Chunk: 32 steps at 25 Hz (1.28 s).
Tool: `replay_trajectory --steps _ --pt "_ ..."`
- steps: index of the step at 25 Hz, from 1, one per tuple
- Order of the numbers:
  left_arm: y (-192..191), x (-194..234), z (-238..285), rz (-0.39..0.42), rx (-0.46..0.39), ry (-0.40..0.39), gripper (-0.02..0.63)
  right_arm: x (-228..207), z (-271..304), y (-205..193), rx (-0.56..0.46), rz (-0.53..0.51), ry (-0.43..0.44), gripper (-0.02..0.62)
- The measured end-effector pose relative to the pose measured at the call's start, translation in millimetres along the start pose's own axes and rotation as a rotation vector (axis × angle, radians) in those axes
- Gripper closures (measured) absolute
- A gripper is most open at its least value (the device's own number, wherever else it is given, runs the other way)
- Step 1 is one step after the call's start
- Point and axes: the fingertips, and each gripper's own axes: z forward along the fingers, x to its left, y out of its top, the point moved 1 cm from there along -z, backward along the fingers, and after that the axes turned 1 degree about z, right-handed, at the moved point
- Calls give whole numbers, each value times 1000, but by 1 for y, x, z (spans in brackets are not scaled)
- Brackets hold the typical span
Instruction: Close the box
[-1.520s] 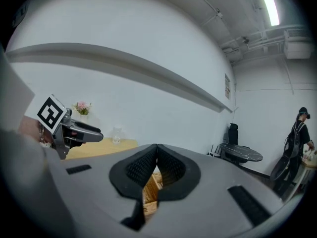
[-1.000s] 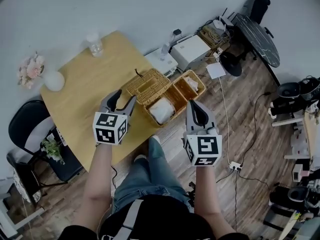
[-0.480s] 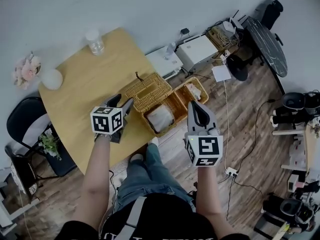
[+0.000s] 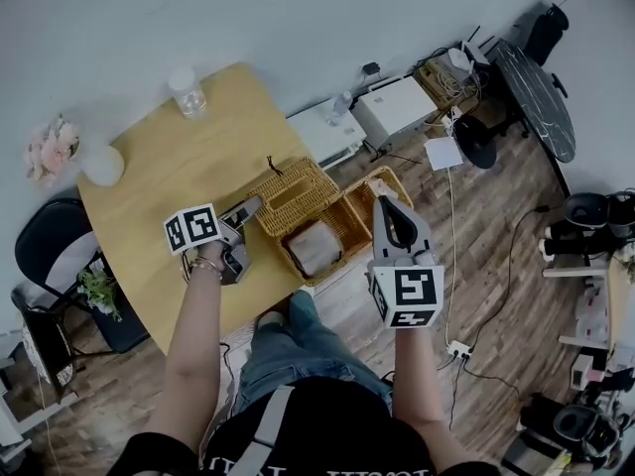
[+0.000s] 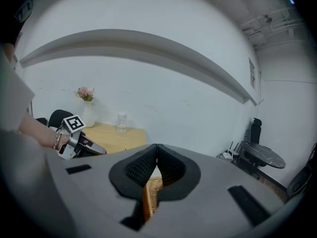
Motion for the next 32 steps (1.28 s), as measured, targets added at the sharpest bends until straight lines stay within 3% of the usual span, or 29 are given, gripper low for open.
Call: replay_trajectory --steps 2,4,6,9,18,32 --pt "5 -2 0 -77 -37 -46 391 -2 2 1 -3 0 0 581" --pt "8 -1 -1 -100 -62 -41 424 -5 2 3 -8 2 -3 581" --pt "9 0 -4 -76 -77 -11 503 -4 1 5 -12 3 -6 581" --pt "14 -7 -8 -15 -113 3 508 -2 -3 6 -21 -2 -9 581" --pt "22 -41 -24 216 -200 34 518 1 -29 7 -39 15 -56 581" --pt "13 -98 -48 711 -241 116 520 29 -84 8 -70 35 -120 581"
